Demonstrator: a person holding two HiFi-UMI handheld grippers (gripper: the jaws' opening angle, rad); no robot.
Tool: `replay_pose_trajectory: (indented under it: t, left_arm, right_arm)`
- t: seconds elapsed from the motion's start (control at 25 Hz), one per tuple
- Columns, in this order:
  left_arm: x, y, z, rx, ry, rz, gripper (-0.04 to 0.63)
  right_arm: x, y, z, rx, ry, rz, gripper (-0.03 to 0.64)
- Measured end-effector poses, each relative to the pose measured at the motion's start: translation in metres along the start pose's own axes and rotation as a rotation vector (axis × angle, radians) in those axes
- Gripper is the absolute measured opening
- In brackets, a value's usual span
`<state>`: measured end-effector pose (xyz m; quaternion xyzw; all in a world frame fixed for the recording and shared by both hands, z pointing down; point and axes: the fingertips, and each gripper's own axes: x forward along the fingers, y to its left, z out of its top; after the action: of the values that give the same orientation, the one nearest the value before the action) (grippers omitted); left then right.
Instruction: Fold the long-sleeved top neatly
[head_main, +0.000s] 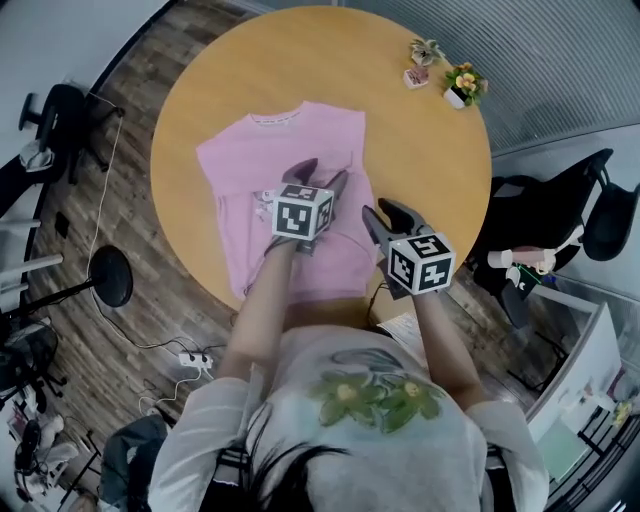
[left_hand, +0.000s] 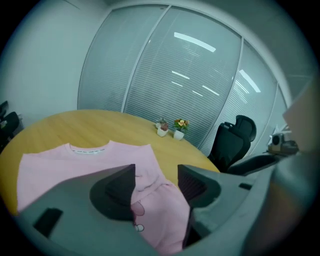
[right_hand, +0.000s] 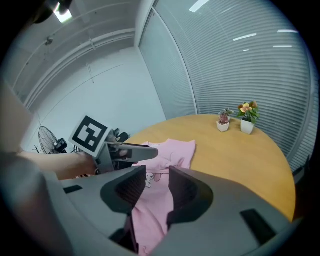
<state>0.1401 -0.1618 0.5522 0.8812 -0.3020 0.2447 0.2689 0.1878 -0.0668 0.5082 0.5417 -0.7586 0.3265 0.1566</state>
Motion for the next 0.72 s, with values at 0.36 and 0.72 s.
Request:
replay_pose_trajectory:
  t: [0.36,0.72]
  left_arm:
    - [-0.128,0.011,0.009,-0.023,-0.168,0.104,0.247]
    - [-0.214,0.014,-0.023,-0.033,-0.236,0.216,0.247]
  right_arm:
    - [-0.034,0.037,0.003,-0.092,-0.067,0.015,0.153]
    - [-0.061,0.057,-0.013,-0.140,-0.091,0.027,0.153]
